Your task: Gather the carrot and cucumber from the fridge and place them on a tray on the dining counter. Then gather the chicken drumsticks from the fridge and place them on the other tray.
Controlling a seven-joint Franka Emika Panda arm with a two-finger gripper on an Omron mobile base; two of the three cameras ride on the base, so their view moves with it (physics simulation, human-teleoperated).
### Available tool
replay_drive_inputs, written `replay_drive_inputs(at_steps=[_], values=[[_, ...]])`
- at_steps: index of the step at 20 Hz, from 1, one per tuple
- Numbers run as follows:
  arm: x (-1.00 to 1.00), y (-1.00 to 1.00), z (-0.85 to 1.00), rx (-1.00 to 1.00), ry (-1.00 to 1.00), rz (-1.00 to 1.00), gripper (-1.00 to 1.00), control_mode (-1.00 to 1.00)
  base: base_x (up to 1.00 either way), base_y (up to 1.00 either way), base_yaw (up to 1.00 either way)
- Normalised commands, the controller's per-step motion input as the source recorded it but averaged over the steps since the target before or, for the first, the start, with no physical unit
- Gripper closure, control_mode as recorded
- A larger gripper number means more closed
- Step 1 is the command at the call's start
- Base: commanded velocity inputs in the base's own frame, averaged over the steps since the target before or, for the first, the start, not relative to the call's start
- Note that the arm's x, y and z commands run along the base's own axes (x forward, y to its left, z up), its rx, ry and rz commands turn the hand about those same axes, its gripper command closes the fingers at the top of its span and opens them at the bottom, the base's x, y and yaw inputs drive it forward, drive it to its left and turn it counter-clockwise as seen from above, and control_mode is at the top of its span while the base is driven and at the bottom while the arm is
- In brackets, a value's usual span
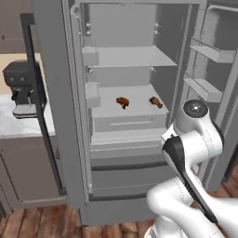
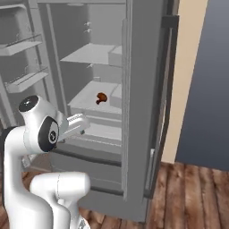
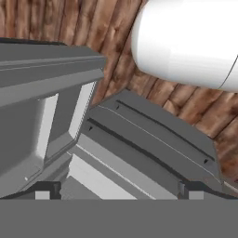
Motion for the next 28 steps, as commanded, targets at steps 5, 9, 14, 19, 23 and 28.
replay_drive_inputs(at_steps=[5,9,14,19,23,28], values=[[0.00,0.00,0.00,0.00,0.00,0.00,-1.00,1.00,0.38,0.31,-0.32],[0.00,0.00,0.00,0.00,0.00,0.00,-1.00,1.00,0.40,0.39,-0.32],[0.00,0.00,0.00,0.00,0.00,0.00,-1.00,1.00,0.37,0.40,-0.31],[0.00,0.00,0.00,0.00,0.00,0.00,-1.00,1.00,0.32,0.40,-0.32],[0.00,0.00,0.00,0.00,0.00,0.00,-1.00,1.00,0.22,0.45,-0.31],[0.00,0.00,0.00,0.00,0.00,0.00,-1.00,1.00,0.03,0.45,-0.26]])
